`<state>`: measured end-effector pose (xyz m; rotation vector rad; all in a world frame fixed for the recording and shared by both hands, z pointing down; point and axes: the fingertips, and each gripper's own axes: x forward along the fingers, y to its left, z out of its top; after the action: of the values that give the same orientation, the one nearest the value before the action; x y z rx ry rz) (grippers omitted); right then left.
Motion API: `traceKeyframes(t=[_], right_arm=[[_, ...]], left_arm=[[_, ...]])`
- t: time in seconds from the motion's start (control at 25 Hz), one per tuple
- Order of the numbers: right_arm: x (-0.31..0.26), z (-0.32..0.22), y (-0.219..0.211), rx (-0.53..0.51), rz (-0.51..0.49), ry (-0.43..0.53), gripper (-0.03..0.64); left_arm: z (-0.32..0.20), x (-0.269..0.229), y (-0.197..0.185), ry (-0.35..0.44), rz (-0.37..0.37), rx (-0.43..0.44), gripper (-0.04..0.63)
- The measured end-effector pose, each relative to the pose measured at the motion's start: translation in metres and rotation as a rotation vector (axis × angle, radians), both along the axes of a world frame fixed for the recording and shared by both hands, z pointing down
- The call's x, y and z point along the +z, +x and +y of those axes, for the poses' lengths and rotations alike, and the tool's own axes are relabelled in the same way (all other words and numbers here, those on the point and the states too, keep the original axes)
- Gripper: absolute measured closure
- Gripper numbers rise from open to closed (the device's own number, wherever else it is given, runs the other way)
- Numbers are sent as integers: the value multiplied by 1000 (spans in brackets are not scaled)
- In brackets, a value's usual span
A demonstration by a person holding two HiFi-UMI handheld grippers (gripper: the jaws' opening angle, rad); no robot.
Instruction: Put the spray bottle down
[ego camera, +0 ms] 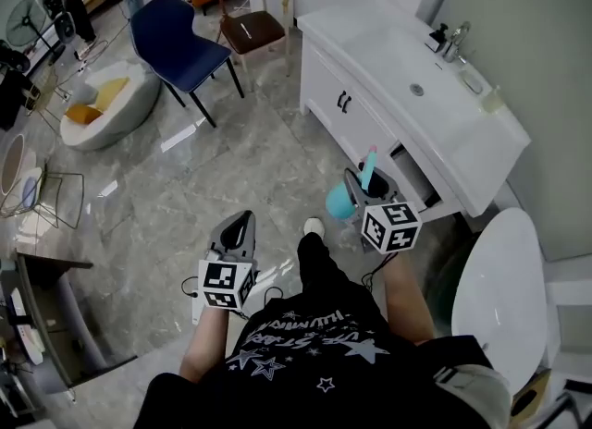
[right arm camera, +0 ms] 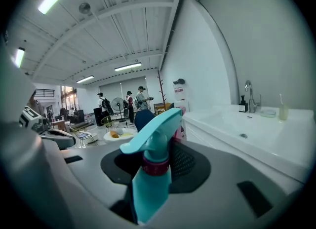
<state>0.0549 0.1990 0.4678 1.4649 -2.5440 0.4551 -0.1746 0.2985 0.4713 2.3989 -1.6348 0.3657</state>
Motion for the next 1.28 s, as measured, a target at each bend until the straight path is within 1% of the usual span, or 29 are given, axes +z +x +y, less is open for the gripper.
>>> traceKeyframes(t=[0.16,0.28,0.52,0.68,0.96,1.08,1.28], right_arm=[[-2,-93,-2,-21,-13,9,468],[-2,-159,3,-37,-3,0,468],[-2,-268,20,-50,-13,-1,468],[0,-311,29,-55,-10,1,468],[-2,-349,41,-22,-35,-6,468],[-3,-367,49,7,-35,-5,468],[-3,-413,57,62,-34,-1,468]], left_arm=[[-91,-3,6,2,-18,4,580],[-153,-6,18,-7,-9,10,580],[-249,3,42,-47,-9,-1,580],[-297,-1,46,-20,-9,-35,580],[-347,-3,48,-41,-4,-30,580],[-376,-4,54,-49,18,-6,580],[-442,-3,69,-40,29,74,580]])
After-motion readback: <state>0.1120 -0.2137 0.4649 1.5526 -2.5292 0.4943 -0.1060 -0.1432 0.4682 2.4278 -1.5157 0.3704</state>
